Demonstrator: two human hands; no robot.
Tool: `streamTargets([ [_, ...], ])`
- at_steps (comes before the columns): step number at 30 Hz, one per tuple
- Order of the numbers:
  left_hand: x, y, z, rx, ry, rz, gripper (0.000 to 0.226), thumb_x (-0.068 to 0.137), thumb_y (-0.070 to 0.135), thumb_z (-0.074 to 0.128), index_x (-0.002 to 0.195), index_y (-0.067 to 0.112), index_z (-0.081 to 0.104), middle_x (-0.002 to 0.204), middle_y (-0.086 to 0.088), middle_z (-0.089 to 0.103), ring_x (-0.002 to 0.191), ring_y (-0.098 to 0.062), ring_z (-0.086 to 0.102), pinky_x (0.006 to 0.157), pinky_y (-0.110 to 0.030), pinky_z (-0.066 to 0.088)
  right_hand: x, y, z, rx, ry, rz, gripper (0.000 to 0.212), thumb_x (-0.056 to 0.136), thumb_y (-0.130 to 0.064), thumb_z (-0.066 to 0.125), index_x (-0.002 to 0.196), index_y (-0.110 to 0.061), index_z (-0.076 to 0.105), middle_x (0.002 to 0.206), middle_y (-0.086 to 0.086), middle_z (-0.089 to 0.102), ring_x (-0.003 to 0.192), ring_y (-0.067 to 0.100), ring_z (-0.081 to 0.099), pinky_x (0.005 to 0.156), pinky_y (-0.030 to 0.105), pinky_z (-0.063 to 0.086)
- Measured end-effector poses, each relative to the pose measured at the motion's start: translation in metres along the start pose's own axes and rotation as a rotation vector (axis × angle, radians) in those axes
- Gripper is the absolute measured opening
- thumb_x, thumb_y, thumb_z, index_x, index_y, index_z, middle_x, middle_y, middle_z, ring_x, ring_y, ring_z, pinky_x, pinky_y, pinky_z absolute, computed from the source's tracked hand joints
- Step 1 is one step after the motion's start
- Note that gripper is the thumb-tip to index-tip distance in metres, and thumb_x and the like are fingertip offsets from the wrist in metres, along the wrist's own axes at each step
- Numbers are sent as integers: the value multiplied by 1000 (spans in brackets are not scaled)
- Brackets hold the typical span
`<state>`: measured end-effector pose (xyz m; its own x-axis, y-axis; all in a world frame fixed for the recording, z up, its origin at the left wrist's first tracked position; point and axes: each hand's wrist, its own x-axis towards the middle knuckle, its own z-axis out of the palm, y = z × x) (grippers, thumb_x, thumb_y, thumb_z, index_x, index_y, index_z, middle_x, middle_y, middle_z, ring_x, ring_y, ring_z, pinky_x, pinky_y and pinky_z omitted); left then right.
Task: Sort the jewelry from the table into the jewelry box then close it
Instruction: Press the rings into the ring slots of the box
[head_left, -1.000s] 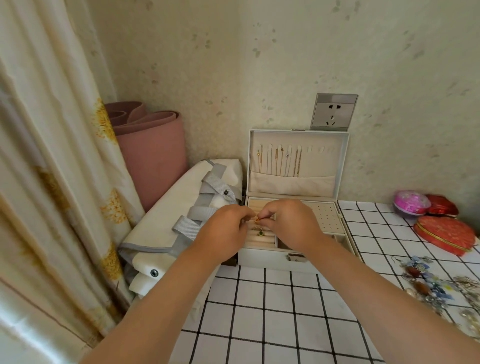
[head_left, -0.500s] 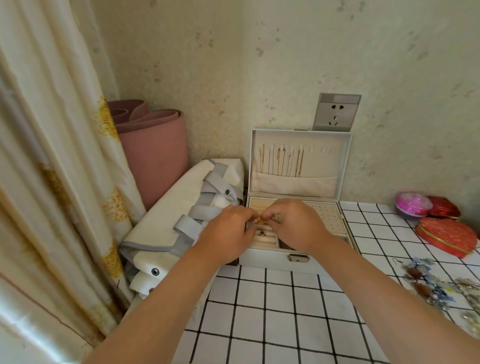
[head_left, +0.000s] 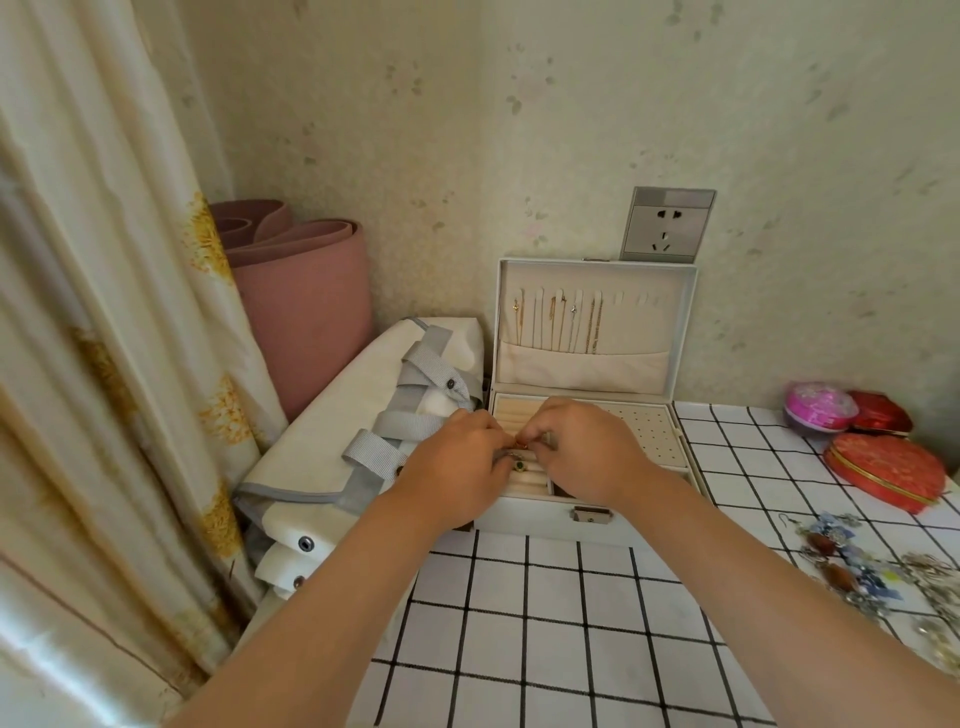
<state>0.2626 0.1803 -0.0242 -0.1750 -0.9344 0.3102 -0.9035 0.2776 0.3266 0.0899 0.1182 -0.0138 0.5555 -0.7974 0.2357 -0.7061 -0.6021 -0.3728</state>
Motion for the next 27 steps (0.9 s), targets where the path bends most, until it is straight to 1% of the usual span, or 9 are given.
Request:
streamTargets([
  [3,3,6,-2,-2,0,-37,30,98,26,50,122,17,66,111,-2,58,109,-17,48,88,-33,47,-3,1,-3,5,-7,14,21,94,-24,62,108,-34,72,106,-14,61,97,9,61,80,29,50],
  [5,4,13,-5,9,19,-63,31,97,27,52,123,15,63,115,-3,58,113,-19,49,89,-37,48,-8,2,-11,29,1,36,24,93,-23,63,114,-33,70,107,-12,60,98,10,60,82,31,51],
  [8,7,29,-12,-23,79,-72,37,95,34,54,128,18,60,122,0,57,119,-17,48,94,-37,47,-18,3,-31,101,29,58,24,92,-23,64,112,-34,70,104,-13,61,98,10,60,87,36,52],
  [11,6,53,-15,-78,106,-55,36,94,38,55,125,21,61,117,4,57,114,-14,50,92,-34,47,-36,7,-55,153,39,88,21,91,-26,66,109,-37,70,102,-17,62,98,8,61,90,35,52],
  [15,0,92,-10,-131,109,13,32,93,39,55,120,25,62,107,9,57,103,-9,52,86,-28,46,-72,22,-87,192,36,179,18,90,-31,68,105,-42,70,98,-23,64,92,-1,61,86,25,48],
  [18,-2,127,-2,-188,53,54,25,92,41,55,112,30,63,99,12,56,93,-8,52,81,-30,48,-108,42,-106,181,24,233,18,90,-28,69,103,-41,71,96,-21,65,85,-6,60,82,21,45],
  [21,-8,161,13,-222,-18,128,17,93,37,54,105,30,63,94,12,58,88,-8,53,79,-34,50,-152,63,-118,162,12,310,18,90,-28,70,101,-42,71,97,-20,67,93,-3,62,82,20,45],
  [25,-15,197,42,-185,-147,198,23,94,33,53,113,27,64,100,10,62,88,-9,54,81,-33,51,-196,82,-122,85,-136,424,23,91,-26,68,112,-35,71,103,-16,69,95,2,64,89,27,52],
  [27,-19,210,56,-165,-190,224,23,95,31,52,114,28,65,102,9,63,94,-11,56,84,-34,51,-207,88,-121,49,-174,430,24,92,-23,66,112,-35,71,101,-14,69,90,1,64,82,23,52],
])
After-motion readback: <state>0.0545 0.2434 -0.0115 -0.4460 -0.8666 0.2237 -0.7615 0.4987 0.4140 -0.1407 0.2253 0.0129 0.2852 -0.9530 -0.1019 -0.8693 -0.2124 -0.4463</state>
